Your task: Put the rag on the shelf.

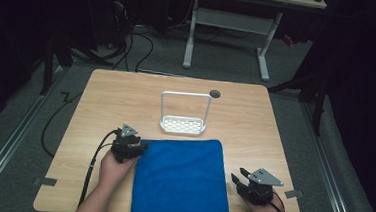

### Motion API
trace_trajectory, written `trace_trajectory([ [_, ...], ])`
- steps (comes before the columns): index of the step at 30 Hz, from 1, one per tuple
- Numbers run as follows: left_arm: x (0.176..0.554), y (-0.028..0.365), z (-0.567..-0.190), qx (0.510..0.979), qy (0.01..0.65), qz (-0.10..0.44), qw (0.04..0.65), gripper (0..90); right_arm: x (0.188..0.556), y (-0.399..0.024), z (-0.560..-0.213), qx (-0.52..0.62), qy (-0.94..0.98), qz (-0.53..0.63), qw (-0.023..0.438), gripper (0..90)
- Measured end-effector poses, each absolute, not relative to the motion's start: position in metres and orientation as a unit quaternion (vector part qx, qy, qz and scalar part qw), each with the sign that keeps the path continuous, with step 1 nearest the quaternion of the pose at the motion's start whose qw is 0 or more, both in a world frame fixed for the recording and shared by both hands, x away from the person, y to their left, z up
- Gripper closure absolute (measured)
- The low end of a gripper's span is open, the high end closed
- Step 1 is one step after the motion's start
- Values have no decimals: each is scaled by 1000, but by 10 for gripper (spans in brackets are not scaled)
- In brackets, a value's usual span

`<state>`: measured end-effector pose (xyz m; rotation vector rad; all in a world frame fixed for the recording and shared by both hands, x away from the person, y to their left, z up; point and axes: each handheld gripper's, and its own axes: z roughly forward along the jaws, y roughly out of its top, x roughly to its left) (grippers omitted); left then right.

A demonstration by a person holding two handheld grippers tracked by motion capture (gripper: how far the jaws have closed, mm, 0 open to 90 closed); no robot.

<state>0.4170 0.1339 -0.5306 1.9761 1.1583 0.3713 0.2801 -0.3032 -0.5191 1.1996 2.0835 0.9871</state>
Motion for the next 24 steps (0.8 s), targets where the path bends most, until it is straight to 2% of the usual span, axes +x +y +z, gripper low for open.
trace_trajectory([
  [1,419,140,-529,773,464,139,409,610,276,-308,-519,450,768,365,272,572],
  [5,420,143,-527,768,465,133,419,619,273,-314,-518,458,762,367,276,573],
  [10,422,130,-532,786,450,138,400,605,275,-316,-519,466,757,370,270,573],
  [13,421,121,-533,797,438,165,380,611,278,-312,-521,461,763,367,266,551],
  [15,418,118,-533,803,428,176,374,682,281,-308,-520,461,761,373,262,544],
  [18,417,117,-533,806,424,176,375,726,290,-301,-518,466,760,377,253,556],
  [19,416,119,-534,803,425,170,382,793,303,-294,-515,468,760,376,247,579],
  [20,416,119,-534,803,425,170,382,817,303,-294,-515,468,760,376,247,579],
  [21,418,122,-534,799,432,156,389,845,321,-285,-513,467,762,377,243,614],
  [24,419,125,-535,794,439,142,395,860,350,-272,-513,472,763,362,250,617],
])
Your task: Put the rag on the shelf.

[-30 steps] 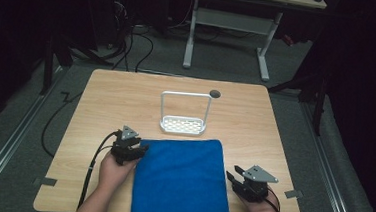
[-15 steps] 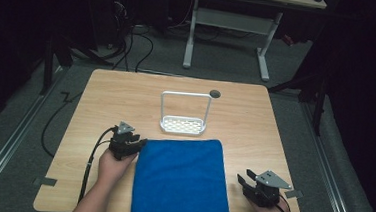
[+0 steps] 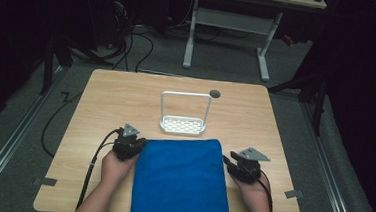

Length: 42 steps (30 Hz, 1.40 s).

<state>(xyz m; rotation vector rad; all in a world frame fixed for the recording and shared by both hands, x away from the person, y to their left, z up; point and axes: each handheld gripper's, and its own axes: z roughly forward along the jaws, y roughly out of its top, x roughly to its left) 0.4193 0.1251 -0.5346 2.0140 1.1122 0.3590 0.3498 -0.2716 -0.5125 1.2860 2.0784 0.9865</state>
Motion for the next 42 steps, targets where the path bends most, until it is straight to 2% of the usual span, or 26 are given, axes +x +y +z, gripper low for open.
trace_trajectory([
  [5,419,125,-535,794,438,144,396,862,402,-251,-520,493,766,332,244,598],
  [12,418,124,-535,795,436,145,396,861,426,-247,-529,510,764,323,227,624],
  [15,419,125,-535,795,437,142,397,861,425,-247,-529,506,767,325,224,670],
  [16,419,125,-535,795,437,143,397,861,424,-246,-529,504,768,326,223,705],
  [17,418,124,-535,796,435,147,395,861,423,-244,-528,500,773,327,216,791],
  [18,418,124,-535,796,434,149,394,861,423,-244,-528,498,774,329,210,840],
  [20,418,124,-535,797,433,150,394,861,422,-244,-528,494,777,334,204,872],
  [23,416,124,-534,796,432,150,396,862,421,-242,-528,486,782,339,194,876],
  [28,406,130,-524,777,426,169,432,864,405,-240,-517,464,769,376,229,878],
  [31,394,135,-512,762,417,194,456,865,381,-240,-503,438,744,423,274,878],
  [37,379,137,-497,739,414,216,486,866,362,-242,-484,418,723,461,301,878],
  [42,360,135,-478,710,394,259,523,865,355,-247,-471,418,700,488,310,878],
])
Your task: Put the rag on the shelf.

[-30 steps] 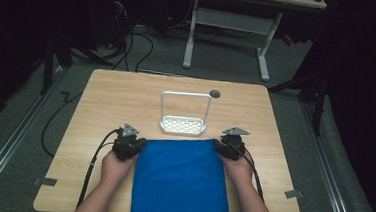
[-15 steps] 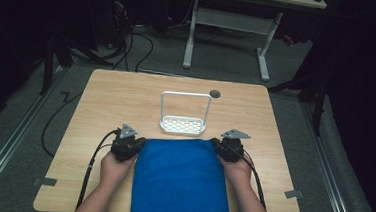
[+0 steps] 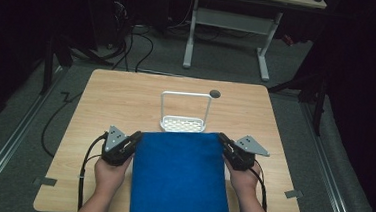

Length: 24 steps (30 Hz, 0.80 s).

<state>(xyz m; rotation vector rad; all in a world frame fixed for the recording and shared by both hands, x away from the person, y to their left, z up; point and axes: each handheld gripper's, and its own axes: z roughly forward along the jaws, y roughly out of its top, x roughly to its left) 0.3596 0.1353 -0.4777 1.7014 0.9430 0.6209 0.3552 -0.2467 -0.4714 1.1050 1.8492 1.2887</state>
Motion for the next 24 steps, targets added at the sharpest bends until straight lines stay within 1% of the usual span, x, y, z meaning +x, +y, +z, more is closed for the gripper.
trace_trajectory([
  [8,350,137,-463,692,379,267,553,865,345,-248,-455,407,684,513,322,877],
  [9,349,137,-461,688,378,270,558,865,341,-247,-449,401,679,518,333,877],
  [12,345,138,-450,678,369,279,571,867,337,-246,-443,397,671,524,343,877],
  [15,343,137,-435,667,354,298,583,870,329,-242,-428,387,661,536,355,878],
  [18,344,137,-427,663,348,304,589,871,326,-240,-419,380,656,541,364,878],
  [19,344,136,-421,657,344,308,596,871,324,-238,-410,373,649,548,373,877],
  [22,344,135,-412,653,336,315,601,871,322,-239,-401,368,641,557,378,878],
  [24,345,133,-400,649,327,322,607,871,320,-240,-387,364,634,563,385,878],
])
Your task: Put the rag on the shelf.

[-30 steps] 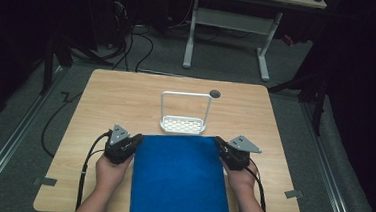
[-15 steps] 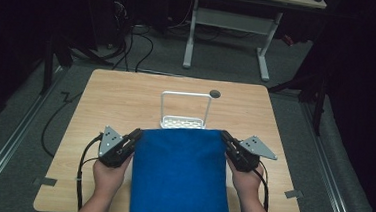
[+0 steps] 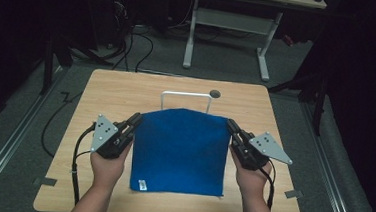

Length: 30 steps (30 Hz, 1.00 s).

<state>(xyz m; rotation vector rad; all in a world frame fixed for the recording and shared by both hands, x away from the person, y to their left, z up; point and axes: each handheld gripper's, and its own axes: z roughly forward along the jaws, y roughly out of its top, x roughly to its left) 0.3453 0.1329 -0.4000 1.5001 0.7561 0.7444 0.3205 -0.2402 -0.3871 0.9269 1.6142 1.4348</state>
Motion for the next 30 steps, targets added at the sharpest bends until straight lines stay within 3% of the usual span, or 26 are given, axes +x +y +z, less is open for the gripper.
trace_trajectory([
  [14,356,127,-335,625,291,363,627,873,328,-248,-331,342,608,584,415,878],
  [30,371,126,-317,627,287,370,622,875,336,-250,-310,342,600,589,420,878],
])
